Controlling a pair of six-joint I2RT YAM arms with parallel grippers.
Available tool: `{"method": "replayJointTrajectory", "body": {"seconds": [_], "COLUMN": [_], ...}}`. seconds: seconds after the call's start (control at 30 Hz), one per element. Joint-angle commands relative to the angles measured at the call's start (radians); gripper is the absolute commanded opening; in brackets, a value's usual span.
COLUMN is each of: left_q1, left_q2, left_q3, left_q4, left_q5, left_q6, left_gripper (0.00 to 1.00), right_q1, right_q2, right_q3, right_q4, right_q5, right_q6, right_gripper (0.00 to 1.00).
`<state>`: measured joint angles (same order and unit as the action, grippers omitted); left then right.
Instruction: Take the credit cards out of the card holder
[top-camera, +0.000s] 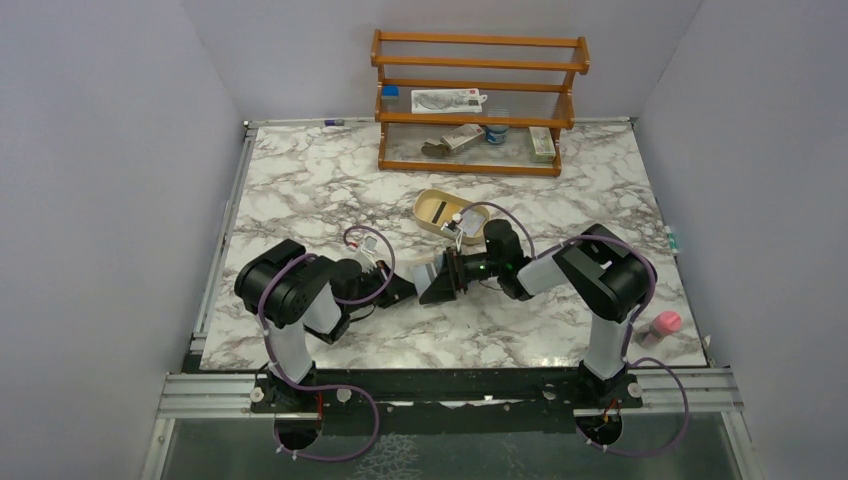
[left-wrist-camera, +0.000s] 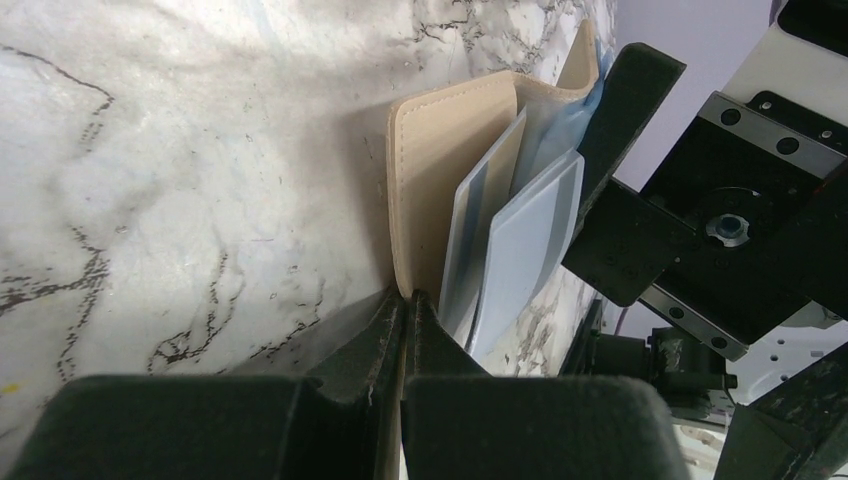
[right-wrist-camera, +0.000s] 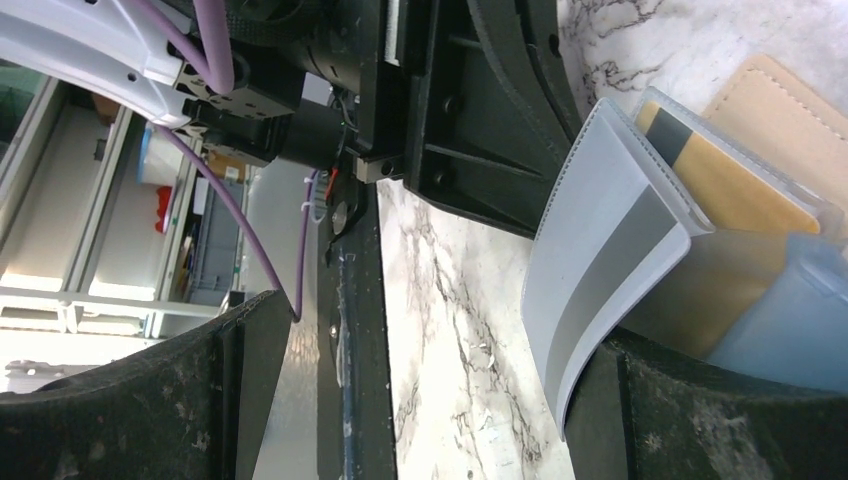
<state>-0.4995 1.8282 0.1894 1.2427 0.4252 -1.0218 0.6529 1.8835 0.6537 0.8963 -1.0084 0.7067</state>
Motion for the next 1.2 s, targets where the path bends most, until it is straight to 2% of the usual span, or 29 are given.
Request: {"method": "replayJointTrajectory", "body": {"seconds": [0.0, 0.07, 0.17, 0.47, 0.83, 1.17], "left_q1": [-0.028, -0.029, -0.031, -0.040, -0.041, -0.041], "left_q2": [0.064, 0.068, 0.072, 0.074, 0.067, 0.077], "left_q3": [0.005, 0.005, 0.008, 0.025, 0.013, 0.011], "left_q4": [-0.213, -0.212, -0.211, -0.212, -0.222, -0.221], "left_q5": [-0.007, -0.006, -0.008, 0.001, -0.003, -0.005], "left_q6": [0.057, 0.056, 0.055, 0.046, 0.044, 0.046], "left_gripper": [0.00, 0.00, 0.00, 0.00, 0.00, 0.00], "right_q1": [0.035, 0.035, 0.035, 0.036, 0.021, -0.064], "right_q2": [0.018, 0.006, -0.007, 0.021, -0.048, -0.119], "right_q3": [0.019, 0.019, 0.036, 0.073, 0.077, 0.014], "right_q4": [0.085, 0.062, -0.068, -0.243, -0.312, -0.328], "right_q5": [-0.154, -0.154, -0.124, 0.025, 0.019, -0.018], "right_q6": [0.038, 0.014, -0.070, -0.132, -0.137, -0.139], "right_gripper": [0.98, 0.98, 0.98, 0.98, 0.96, 0.96]}}
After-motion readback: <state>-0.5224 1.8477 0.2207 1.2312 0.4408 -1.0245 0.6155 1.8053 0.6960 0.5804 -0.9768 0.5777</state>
